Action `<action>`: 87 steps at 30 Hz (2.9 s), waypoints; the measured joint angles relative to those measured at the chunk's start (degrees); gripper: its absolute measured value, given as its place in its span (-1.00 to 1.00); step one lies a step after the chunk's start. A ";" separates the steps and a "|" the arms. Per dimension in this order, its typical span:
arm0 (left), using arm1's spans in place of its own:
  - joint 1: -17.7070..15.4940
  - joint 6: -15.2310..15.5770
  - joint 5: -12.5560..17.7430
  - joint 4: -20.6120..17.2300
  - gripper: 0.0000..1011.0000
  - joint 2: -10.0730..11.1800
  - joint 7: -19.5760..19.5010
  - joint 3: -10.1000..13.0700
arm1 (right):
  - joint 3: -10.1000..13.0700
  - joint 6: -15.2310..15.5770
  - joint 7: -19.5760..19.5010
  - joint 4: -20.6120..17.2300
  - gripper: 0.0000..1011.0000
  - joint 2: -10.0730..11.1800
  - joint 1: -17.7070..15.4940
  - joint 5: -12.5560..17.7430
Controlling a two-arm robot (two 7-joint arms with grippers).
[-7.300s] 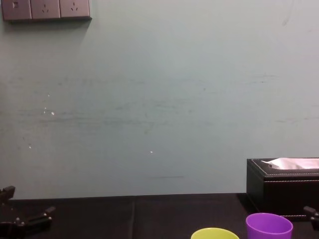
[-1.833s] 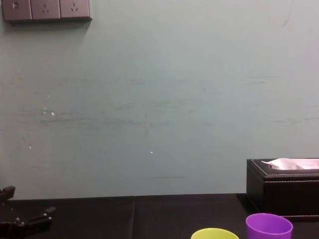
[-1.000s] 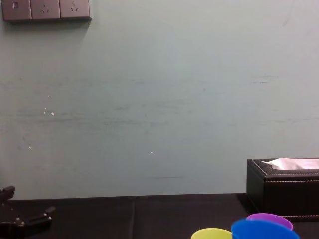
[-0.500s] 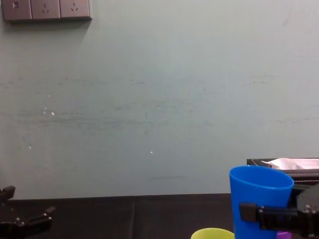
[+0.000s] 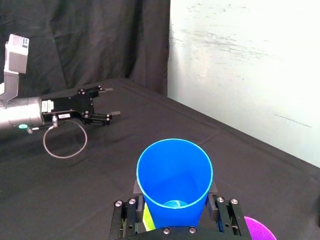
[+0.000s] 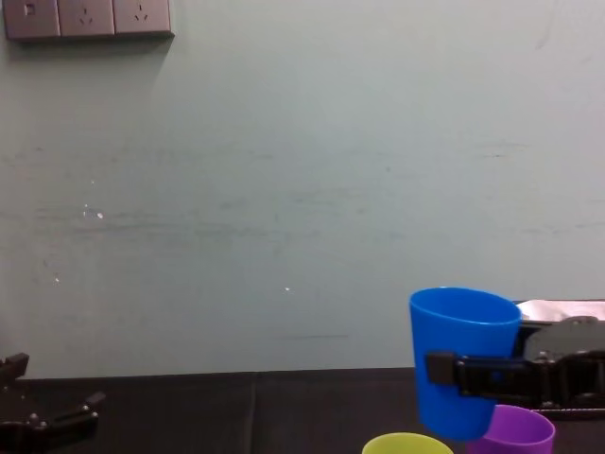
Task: Stack the three plastic cups sequentially using one hand.
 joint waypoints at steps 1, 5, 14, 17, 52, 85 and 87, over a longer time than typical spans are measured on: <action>0.00 0.00 0.00 0.00 0.98 0.00 0.00 0.00 | -0.42 0.24 0.00 0.36 0.41 -0.35 0.60 0.00; 0.00 0.00 0.00 0.00 0.98 0.00 0.00 0.00 | -1.59 0.89 -0.01 1.35 0.41 -1.29 2.07 -0.05; 0.00 0.00 0.00 0.00 0.98 0.00 0.00 0.00 | -3.86 1.91 -0.49 3.86 0.41 -3.16 4.43 -0.56; 0.00 0.00 0.00 0.00 0.98 0.00 0.00 0.00 | -4.46 1.94 -0.55 4.52 0.41 -3.57 4.92 -0.87; 0.00 0.00 0.00 0.00 0.98 0.00 0.00 0.00 | -6.11 1.03 -0.33 8.91 0.41 -5.74 6.58 -3.19; 0.00 0.00 0.00 0.00 0.98 0.00 0.00 0.00 | -5.88 0.56 -0.13 9.47 0.98 -5.90 6.13 -3.26; 0.00 0.00 0.00 0.00 0.98 0.00 0.00 0.00 | -5.89 0.57 -0.14 9.45 0.98 -5.89 6.13 -3.26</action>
